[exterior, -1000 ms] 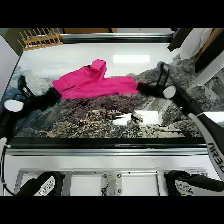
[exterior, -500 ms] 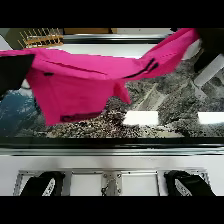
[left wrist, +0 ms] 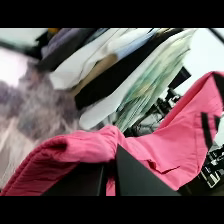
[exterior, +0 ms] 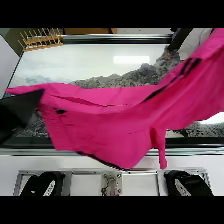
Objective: Fold the clothes and pants, and hang the long-sleeved shirts on hangers.
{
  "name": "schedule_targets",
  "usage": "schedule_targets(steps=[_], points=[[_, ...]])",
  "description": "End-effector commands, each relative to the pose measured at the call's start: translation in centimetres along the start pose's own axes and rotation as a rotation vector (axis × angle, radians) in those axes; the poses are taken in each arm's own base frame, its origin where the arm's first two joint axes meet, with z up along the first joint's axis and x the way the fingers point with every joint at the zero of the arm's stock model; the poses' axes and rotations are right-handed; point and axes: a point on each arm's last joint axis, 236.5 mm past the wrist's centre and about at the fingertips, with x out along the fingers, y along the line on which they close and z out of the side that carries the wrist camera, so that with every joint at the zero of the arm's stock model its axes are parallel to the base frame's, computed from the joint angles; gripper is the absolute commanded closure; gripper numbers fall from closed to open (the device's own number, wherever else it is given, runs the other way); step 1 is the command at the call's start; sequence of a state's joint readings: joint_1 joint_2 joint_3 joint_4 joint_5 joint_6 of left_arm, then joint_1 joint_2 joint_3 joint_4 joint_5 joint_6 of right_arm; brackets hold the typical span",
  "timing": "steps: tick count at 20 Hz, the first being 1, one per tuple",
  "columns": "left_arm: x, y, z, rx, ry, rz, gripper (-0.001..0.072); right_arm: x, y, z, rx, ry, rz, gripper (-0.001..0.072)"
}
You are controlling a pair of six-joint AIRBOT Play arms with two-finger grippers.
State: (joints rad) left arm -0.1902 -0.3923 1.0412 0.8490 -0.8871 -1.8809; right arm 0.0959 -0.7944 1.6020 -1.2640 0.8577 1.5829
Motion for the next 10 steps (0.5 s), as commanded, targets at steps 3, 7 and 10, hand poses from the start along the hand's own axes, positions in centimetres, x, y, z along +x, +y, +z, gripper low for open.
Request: schedule_targets(steps=[3, 7, 10], points=[[8.9, 16.1, -2.9, -0.129, 0.125, 0.344, 0.0696, 13.6, -5.9, -12.5, 0.110, 0.326, -0.075, 0.0709], [16.4, 24.7, -1.1, -0.058, 0.123, 0.463, 0.0696, 20.7, -10.1, -21.7, 0.144, 0.467, -0.126, 0.0709], [20.2, 29.1, -0.4, -0.089, 0.201, 0.525, 0.0696, 21.5, -10.7, -23.3, 0.146, 0.494, -0.136, 0.0709]])
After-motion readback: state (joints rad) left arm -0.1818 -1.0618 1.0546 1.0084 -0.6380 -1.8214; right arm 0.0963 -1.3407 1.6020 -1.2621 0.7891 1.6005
